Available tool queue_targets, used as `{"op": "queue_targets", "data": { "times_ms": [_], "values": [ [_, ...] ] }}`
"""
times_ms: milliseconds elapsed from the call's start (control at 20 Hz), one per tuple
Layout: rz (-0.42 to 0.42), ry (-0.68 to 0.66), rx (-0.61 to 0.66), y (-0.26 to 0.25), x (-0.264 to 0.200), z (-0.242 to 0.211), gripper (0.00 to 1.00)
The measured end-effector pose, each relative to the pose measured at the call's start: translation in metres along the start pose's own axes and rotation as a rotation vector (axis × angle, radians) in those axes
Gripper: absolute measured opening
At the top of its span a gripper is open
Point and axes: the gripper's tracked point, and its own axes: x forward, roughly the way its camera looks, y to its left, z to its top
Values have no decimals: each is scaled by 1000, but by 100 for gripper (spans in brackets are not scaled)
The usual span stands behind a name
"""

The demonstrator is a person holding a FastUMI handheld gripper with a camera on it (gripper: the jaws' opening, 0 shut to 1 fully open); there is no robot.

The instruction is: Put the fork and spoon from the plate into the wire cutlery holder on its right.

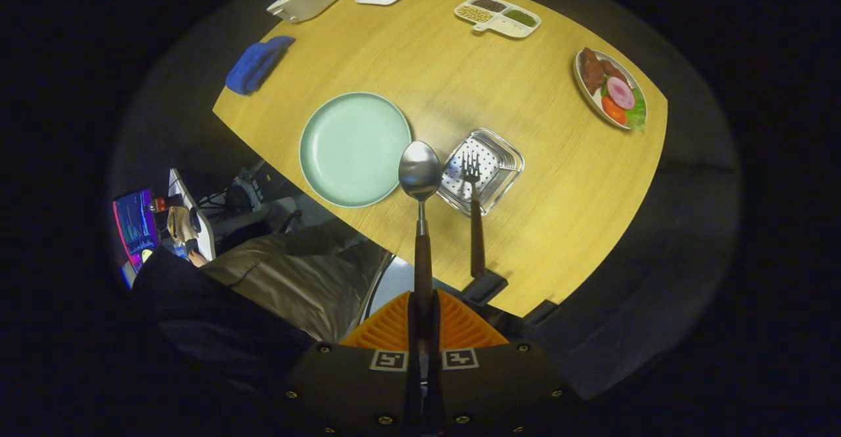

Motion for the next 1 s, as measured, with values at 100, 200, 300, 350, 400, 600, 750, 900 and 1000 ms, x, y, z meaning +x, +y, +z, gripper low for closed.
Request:
{"op": "queue_targets", "data": {
  "times_ms": [100,200,300,350,400,600,750,900,1000],
  "values": [
    [-5,29,10,-11,-1,-1,4],
    [-3,63,10,-18,0,1,5],
    [-7,95,8,-24,3,5,5],
    [-8,120,2,-25,3,3,5],
    [-6,144,-4,-27,4,3,5],
    [-6,197,-16,-36,7,17,5],
    [-24,248,-27,-44,12,22,4],
    [-40,281,-46,-46,18,29,4],
    [-40,295,-48,-45,21,33,5]
  ]
}}
